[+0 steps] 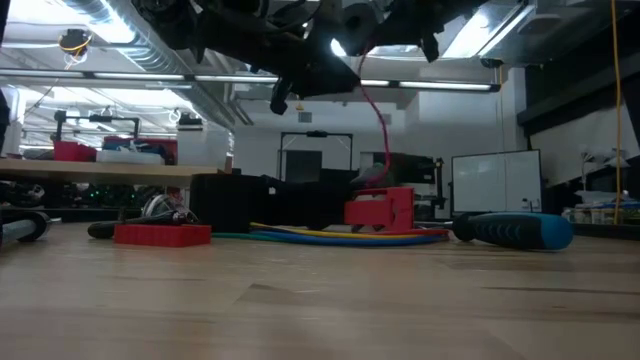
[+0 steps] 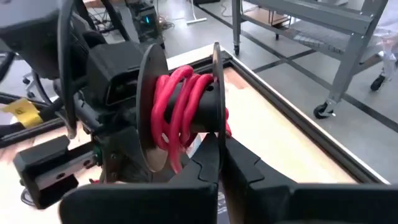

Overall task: Coil cords
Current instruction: Coil the red wire cable onto the black spool

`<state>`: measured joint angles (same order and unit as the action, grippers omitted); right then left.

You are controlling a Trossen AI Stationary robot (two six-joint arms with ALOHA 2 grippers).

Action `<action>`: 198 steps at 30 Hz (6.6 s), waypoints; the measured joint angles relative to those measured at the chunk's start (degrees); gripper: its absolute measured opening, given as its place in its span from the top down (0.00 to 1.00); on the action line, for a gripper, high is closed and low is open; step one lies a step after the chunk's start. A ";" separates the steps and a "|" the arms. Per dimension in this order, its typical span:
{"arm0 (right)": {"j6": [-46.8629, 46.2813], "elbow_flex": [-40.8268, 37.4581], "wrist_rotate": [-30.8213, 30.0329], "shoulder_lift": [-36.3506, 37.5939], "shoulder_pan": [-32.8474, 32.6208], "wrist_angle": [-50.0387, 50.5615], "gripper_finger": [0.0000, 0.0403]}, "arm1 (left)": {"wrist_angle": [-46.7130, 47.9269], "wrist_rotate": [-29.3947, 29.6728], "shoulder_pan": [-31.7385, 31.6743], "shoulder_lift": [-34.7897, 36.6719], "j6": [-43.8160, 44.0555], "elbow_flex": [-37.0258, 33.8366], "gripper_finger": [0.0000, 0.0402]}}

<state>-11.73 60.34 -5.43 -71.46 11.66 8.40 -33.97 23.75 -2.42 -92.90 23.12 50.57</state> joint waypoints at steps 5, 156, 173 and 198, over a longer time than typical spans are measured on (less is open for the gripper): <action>0.85 0.02 0.04 1.80 0.00 0.29 0.99 | -0.14 0.00 0.09 0.00 0.69 0.00 0.76; 3.21 -0.03 12.47 -8.64 -0.07 33.21 0.99 | -5.91 -23.76 -4.02 -3.97 16.47 0.04 1.00; 0.87 -0.05 10.56 -11.63 0.00 15.12 0.99 | -10.65 -23.74 -3.07 -3.96 16.95 0.07 1.00; -0.08 6.02 2.96 -11.63 -0.04 8.42 0.99 | -3.84 -17.78 0.26 -3.89 14.12 0.15 1.00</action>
<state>-11.80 66.36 -2.46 -83.09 11.62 16.82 -37.80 5.97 -2.15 -96.79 37.24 50.72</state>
